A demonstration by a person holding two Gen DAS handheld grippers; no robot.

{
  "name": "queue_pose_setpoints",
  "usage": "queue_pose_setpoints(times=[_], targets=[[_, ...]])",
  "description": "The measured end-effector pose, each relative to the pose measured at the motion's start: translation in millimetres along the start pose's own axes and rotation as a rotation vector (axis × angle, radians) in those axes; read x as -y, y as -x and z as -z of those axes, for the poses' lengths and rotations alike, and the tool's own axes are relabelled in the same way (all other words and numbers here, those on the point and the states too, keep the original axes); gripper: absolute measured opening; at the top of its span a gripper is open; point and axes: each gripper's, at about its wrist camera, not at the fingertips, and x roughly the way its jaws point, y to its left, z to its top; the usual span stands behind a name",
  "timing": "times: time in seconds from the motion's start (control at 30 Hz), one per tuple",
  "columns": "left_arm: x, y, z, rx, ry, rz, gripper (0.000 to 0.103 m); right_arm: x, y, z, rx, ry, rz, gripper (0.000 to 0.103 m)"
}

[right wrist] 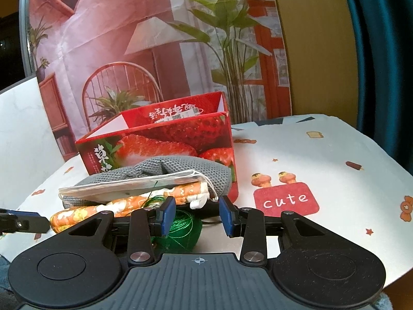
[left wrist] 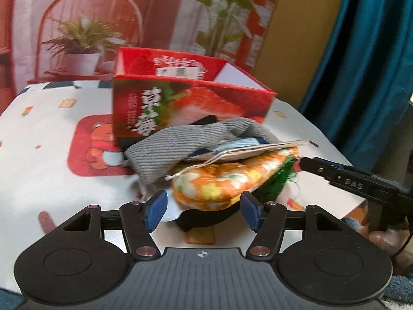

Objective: Organize soft objects
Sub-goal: 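Close the left gripper on the orange floral pouch while the right gripper grasps it too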

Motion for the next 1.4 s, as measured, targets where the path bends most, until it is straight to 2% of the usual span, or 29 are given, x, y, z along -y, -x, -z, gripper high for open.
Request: queue_pose_setpoints(times=[0.23, 0.3, 0.4, 0.47, 0.73, 1.03, 1.23, 1.4], targets=[[11, -21, -6, -0.005, -0.053, -0.008, 0.064, -3, -6, 2, -0.017, 0.021, -0.013, 0.035], [11, -26, -5, -0.015, -0.056, -0.021, 0.042, -3, -7, 3, -0.017, 0.026, -0.016, 0.036], [5, -29, -5, -0.025, -0.033, -0.035, 0.031, -3, -7, 4, -0.015, 0.026, -0.019, 0.04], [1, -29, -5, -0.019, -0.016, -0.046, 0.029, -3, -7, 3, -0.011, 0.023, -0.019, 0.04], [-3, -30, -5, -0.012, 0.019, -0.065, 0.028, -3, -4, -1, 0.032, 0.021, -0.039, 0.041], [-5, -32, -3, -0.016, 0.039, -0.069, 0.028, -2, -22, -8, 0.017, -0.012, -0.103, 0.04], [-6, -33, 0, -0.02, 0.043, -0.073, 0.028, -5, -29, -8, -0.007, -0.025, -0.14, 0.035], [-7, -33, 0, -0.009, 0.048, -0.071, 0.026, -5, -31, -10, -0.024, -0.012, -0.157, 0.021]])
